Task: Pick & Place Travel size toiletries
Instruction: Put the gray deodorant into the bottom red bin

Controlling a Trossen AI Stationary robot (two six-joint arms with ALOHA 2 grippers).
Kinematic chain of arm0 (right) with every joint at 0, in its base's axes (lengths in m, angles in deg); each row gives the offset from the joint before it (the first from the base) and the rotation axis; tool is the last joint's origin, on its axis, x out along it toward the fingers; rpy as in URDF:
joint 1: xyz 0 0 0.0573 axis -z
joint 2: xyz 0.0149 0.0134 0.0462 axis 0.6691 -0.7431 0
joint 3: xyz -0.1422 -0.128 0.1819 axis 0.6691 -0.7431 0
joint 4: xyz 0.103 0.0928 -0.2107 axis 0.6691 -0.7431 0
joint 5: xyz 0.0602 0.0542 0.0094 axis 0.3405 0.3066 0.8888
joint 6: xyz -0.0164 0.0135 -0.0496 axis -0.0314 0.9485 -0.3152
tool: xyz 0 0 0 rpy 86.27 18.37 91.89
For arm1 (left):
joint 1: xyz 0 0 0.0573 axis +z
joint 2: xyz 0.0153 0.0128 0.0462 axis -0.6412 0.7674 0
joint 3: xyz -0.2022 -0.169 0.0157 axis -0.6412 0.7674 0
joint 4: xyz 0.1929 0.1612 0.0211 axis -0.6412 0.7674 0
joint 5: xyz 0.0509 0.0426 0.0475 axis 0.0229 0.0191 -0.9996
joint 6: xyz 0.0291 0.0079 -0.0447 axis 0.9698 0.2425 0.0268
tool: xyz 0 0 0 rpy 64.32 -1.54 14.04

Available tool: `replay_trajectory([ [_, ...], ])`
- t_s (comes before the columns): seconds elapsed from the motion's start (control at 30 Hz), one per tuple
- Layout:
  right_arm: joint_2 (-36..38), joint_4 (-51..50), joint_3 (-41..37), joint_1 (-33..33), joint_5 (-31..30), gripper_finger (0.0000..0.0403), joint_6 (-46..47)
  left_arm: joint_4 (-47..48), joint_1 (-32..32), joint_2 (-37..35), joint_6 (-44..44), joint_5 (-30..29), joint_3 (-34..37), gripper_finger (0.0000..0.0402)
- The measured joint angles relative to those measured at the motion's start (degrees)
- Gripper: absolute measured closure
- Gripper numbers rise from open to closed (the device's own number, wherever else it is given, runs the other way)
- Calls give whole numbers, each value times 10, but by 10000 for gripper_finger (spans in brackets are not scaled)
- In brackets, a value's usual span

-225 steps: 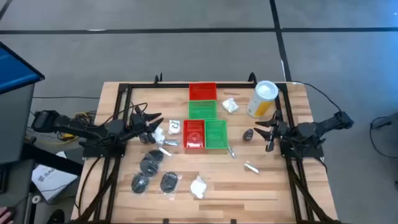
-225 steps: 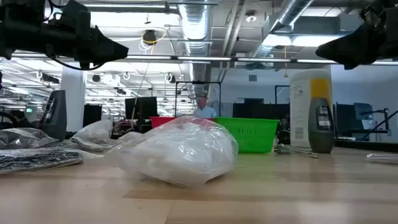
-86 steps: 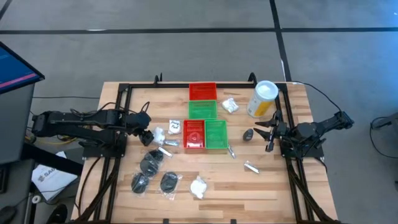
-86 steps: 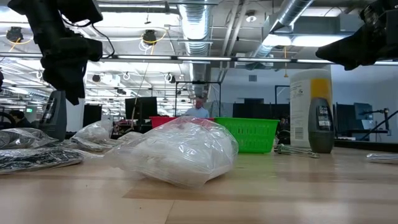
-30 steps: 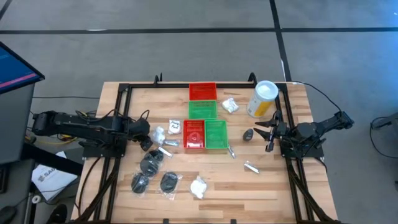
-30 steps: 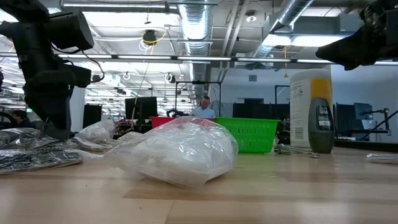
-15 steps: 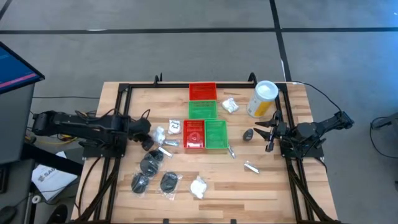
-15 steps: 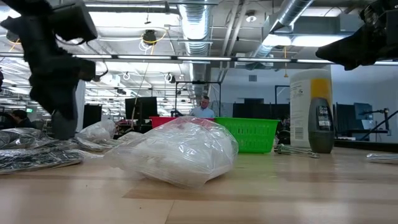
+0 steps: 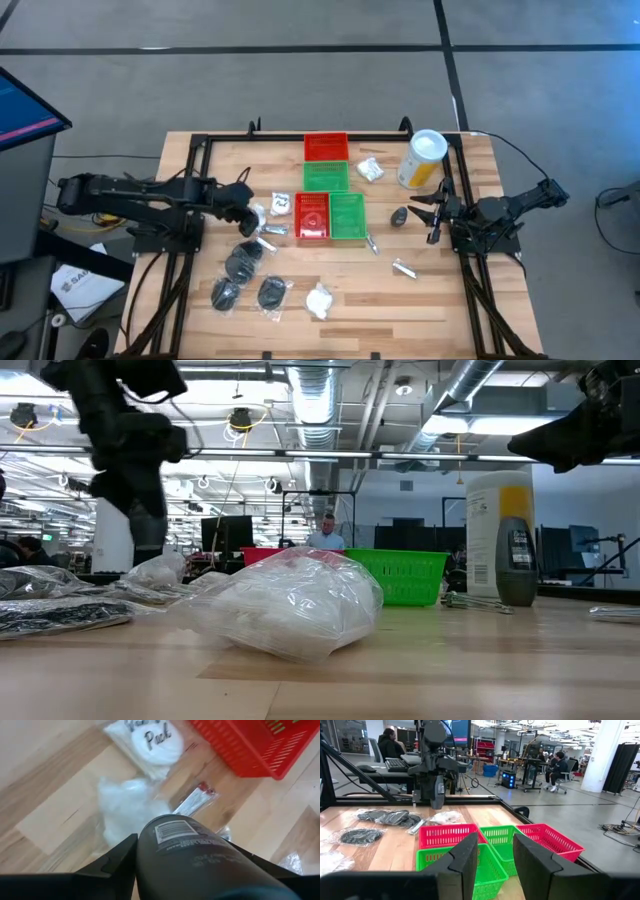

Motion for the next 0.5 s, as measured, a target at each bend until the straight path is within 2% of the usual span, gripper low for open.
replay_trajectory([
  [0.27, 0, 0, 0, 0, 0, 288, 0, -20, 0, 113, 71, -12, -109, 199],
  [0.5, 0, 0, 0, 0, 0, 288, 0, -60, 0, 195, 121, -18, -170, 196],
])
